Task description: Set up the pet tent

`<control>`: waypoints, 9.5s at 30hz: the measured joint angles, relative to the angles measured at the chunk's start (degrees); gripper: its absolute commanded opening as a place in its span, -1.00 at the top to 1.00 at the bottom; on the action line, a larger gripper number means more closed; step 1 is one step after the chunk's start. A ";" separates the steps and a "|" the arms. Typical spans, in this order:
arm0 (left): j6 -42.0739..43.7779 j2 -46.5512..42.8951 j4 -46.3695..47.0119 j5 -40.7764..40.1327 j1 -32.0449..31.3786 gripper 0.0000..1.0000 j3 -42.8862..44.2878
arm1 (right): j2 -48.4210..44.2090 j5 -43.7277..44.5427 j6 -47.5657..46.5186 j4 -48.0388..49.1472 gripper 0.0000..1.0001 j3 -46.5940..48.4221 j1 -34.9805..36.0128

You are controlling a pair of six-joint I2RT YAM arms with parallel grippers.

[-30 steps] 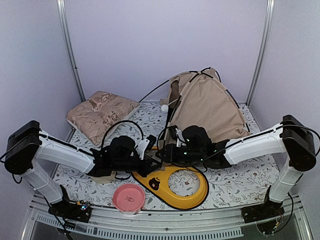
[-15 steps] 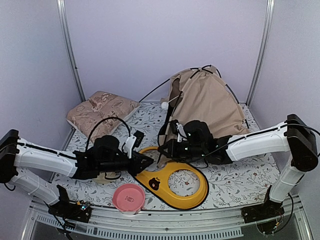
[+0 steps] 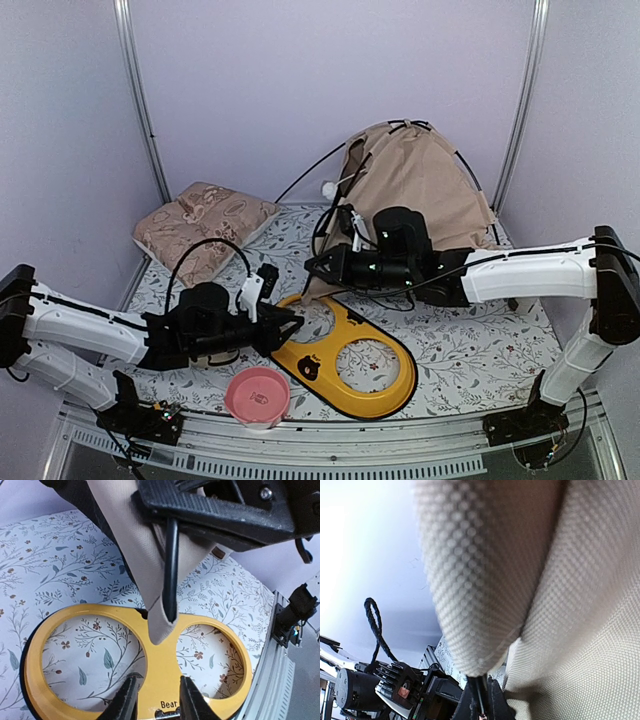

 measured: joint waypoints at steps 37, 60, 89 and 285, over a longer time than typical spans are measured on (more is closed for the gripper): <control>4.76 7.50 8.00 -12.72 -3.04 1.00 6.08 | -1.01 -0.79 1.07 -0.74 1.00 1.99 -0.46; 8.22 6.01 3.37 -14.12 -5.46 1.00 6.19 | -2.84 4.76 -4.92 -7.19 1.00 1.90 0.48; 10.91 4.57 -8.37 -5.14 -5.01 1.00 9.22 | -2.29 13.31 -13.79 -10.71 1.00 2.05 4.94; 2.23 -0.39 -35.12 -5.57 9.20 -0.55 35.17 | -6.29 17.35 -8.87 -25.90 -0.92 6.84 -8.15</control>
